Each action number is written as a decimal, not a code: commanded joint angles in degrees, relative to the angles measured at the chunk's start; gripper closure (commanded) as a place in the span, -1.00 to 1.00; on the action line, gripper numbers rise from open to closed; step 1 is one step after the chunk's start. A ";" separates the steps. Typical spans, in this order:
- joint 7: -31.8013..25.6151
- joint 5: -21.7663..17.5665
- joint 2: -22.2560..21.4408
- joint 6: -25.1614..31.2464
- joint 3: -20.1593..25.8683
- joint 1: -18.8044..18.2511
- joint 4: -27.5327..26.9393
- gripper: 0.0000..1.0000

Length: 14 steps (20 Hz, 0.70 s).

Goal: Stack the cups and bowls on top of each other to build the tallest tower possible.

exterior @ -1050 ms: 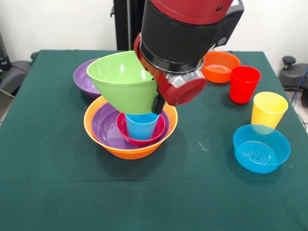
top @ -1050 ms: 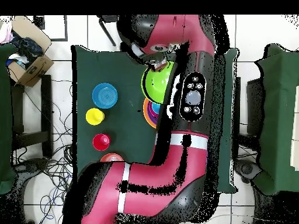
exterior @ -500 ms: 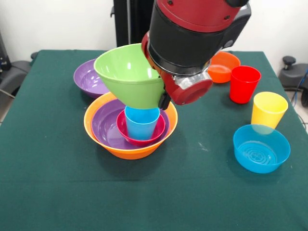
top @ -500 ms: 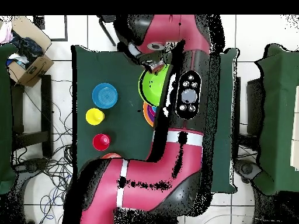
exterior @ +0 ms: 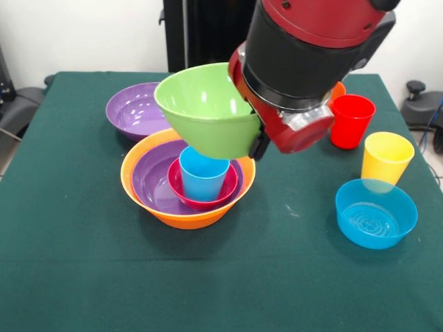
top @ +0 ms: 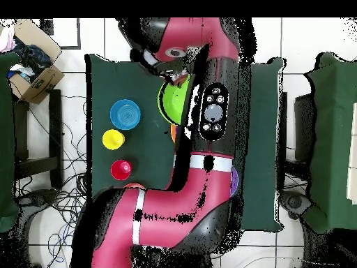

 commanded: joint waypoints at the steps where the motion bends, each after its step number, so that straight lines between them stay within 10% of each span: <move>1: -10.92 -3.35 2.74 4.04 1.82 0.77 -4.72 1.00; 14: -11.62 -2.63 3.59 9.28 -5.55 1.20 -7.36 1.00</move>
